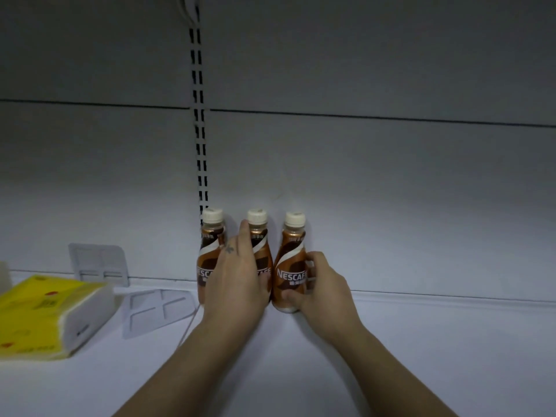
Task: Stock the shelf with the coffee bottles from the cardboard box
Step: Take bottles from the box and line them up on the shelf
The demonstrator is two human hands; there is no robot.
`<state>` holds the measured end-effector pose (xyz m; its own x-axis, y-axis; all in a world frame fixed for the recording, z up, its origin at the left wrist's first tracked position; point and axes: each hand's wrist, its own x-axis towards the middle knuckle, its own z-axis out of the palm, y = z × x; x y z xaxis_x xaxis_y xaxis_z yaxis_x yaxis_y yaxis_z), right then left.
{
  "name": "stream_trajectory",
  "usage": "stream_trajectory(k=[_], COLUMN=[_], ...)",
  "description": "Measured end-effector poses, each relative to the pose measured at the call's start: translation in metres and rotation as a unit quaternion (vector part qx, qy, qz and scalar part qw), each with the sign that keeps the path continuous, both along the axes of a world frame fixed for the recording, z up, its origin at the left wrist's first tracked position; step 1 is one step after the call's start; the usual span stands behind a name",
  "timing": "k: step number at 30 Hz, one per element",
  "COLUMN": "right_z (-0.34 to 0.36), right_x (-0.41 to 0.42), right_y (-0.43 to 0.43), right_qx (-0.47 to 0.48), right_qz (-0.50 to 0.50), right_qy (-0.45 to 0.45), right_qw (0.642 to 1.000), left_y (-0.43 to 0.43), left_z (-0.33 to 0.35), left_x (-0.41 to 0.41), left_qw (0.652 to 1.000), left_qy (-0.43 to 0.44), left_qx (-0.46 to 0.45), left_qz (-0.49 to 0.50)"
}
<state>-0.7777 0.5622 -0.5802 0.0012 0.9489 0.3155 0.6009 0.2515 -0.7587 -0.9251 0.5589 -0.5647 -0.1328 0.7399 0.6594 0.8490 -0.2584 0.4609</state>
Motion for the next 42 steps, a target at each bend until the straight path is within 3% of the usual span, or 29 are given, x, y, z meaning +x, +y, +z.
stream_trajectory(k=[5, 10, 15, 19, 27, 31, 37, 42], right_z=[0.014, 0.043, 0.059, 0.052, 0.008, -0.027, -0.079, -0.117], right_x=[0.003, 0.015, 0.055, 0.104, 0.228, 0.280, 0.323, 0.342], right_y=[-0.006, -0.018, -0.060, -0.110, -0.250, -0.331, -0.430, -0.490], right_qx=[-0.034, -0.045, 0.019, 0.029, -0.065, -0.157, -0.291, -0.363], right_qz=[0.009, -0.041, -0.113, -0.185, -0.332, -0.423, -0.481, -0.531], right_qy=[-0.025, -0.154, -0.237, -0.273, -0.242, -0.215, -0.150, -0.123], right_qw=[0.999, 0.986, 0.965, 0.944, 0.909, 0.866, 0.814, 0.756], left_y=[-0.009, -0.031, -0.053, -0.076, -0.150, -0.201, -0.265, -0.310], left_z=[0.008, 0.007, 0.015, 0.025, -0.004, -0.033, -0.074, -0.113], left_x=[-0.002, 0.001, 0.028, 0.077, 0.223, 0.300, 0.375, 0.420], left_qw=[1.000, 1.000, 0.978, 0.956, 0.866, 0.810, 0.748, 0.682], left_qy=[-0.023, -0.007, 0.127, 0.130, 0.196, 0.244, 0.312, 0.321], left_qx=[-0.018, 0.005, -0.017, -0.003, -0.016, -0.043, 0.021, -0.051], left_qz=[-0.004, -0.030, -0.164, -0.263, -0.460, -0.531, -0.586, -0.656])
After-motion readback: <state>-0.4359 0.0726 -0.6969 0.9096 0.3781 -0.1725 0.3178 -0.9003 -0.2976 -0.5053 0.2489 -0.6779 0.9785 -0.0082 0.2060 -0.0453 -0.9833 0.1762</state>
